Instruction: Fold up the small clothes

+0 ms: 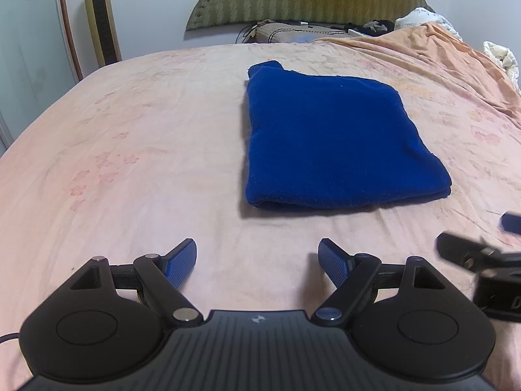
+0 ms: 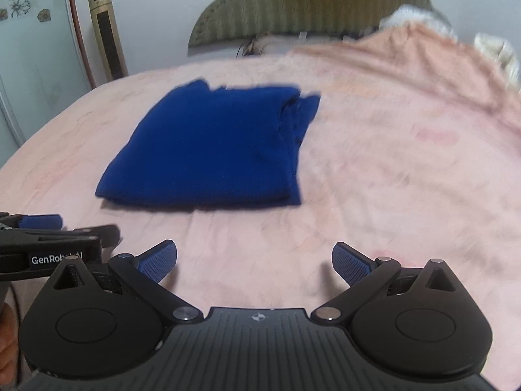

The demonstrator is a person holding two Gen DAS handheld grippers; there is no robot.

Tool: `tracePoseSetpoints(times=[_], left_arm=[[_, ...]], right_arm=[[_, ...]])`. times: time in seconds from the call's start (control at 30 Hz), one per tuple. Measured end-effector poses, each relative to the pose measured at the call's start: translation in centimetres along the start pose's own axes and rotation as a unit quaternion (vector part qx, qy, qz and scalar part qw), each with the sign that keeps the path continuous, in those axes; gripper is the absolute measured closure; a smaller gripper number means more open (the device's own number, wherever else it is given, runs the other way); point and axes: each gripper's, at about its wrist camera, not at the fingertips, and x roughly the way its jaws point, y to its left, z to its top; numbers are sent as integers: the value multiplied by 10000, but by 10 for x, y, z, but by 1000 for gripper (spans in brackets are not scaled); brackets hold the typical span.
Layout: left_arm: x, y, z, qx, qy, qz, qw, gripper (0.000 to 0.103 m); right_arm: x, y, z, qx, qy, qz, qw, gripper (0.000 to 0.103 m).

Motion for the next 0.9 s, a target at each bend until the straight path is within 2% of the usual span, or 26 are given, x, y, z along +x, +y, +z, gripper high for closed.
tracePoseSetpoints(times=[0.07,0.2,0.37,0.9], left_arm=[[1,1,1,-63,22,20,10000,21],[1,0,0,-65,47,62,9999,21],[1,1,-1,-36,58,54,10000,21],[3,1,-1,44,56,30,10000,21]], right_arm=[[-4,1,3,-87,-59,-21,9999,0],[-4,4,6,-69,153,192,9997,0],[-4,15,3,-443,140,179,9988,0],[-2,19,3,-419,166,304,9985,0]])
